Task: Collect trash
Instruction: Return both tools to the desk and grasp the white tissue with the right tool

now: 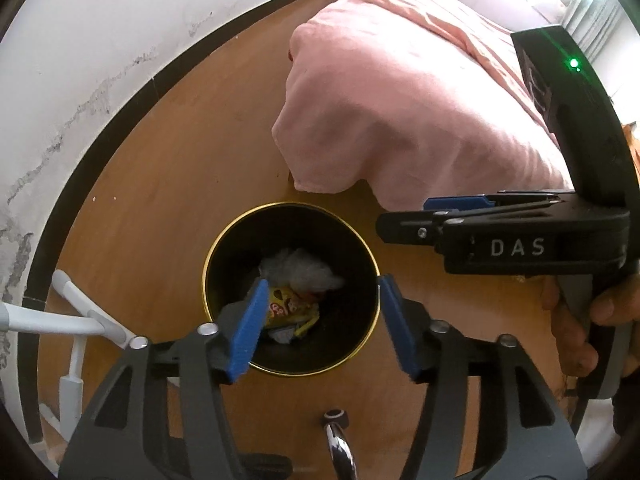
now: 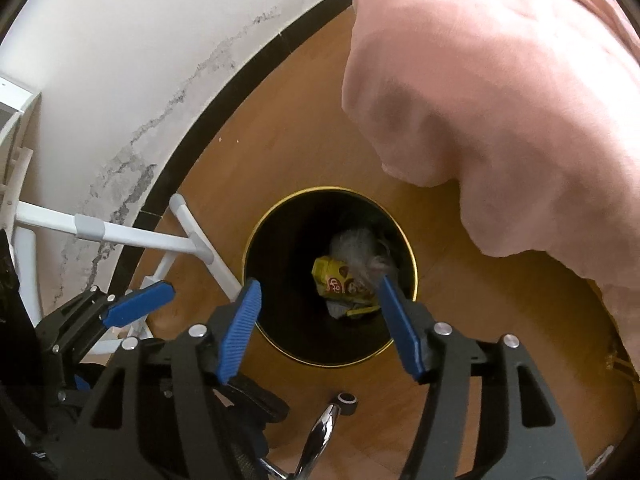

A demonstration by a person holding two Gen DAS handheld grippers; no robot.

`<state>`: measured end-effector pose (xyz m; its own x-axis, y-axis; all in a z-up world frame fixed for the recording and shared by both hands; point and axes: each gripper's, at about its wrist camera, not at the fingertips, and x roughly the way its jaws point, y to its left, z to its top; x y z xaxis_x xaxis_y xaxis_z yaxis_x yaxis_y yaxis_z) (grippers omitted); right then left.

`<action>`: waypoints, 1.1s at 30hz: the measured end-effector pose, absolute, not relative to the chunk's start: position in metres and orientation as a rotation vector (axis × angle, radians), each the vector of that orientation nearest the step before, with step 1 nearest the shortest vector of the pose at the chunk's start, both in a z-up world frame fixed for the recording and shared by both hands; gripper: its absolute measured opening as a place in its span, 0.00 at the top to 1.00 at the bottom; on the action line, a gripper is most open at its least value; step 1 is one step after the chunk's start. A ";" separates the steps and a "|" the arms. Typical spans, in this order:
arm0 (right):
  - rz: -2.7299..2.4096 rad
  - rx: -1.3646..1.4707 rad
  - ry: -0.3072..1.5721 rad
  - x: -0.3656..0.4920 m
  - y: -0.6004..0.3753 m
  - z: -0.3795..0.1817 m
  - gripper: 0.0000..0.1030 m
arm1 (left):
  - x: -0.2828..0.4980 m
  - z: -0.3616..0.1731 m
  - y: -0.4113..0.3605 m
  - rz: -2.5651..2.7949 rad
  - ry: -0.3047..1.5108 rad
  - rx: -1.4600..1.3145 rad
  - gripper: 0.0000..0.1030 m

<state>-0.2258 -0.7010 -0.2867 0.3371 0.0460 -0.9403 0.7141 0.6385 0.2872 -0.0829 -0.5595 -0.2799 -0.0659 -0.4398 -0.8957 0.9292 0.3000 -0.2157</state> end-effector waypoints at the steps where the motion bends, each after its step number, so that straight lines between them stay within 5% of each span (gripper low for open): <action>1: -0.509 0.779 1.155 -0.229 -0.700 -0.278 0.36 | -0.086 -0.273 -0.559 -1.233 1.115 0.565 0.36; 4: -0.539 0.734 1.131 -0.238 -0.697 -0.250 0.33 | -0.101 -0.245 -0.557 -1.258 1.059 0.571 0.16; 6: -0.583 0.682 1.101 -0.249 -0.693 -0.220 0.30 | -0.113 -0.219 -0.553 -1.281 1.012 0.569 0.13; 14: -0.661 0.504 0.899 -0.274 -0.653 -0.080 0.20 | -0.145 -0.092 -0.502 -1.380 0.855 0.488 0.11; 21: -0.460 0.379 0.824 -0.200 -0.567 -0.016 0.19 | -0.087 -0.008 -0.373 -1.160 0.728 0.378 0.10; 33: 0.172 0.123 0.922 0.013 -0.312 -0.010 0.19 | 0.060 -0.003 -0.069 -0.408 0.777 0.237 0.11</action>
<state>0.0128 -0.3121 -0.0102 0.5921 0.1999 -0.7807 -0.0950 0.9793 0.1787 0.0600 -0.0692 -0.0032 0.6404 -0.2680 -0.7198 0.4398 0.8962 0.0577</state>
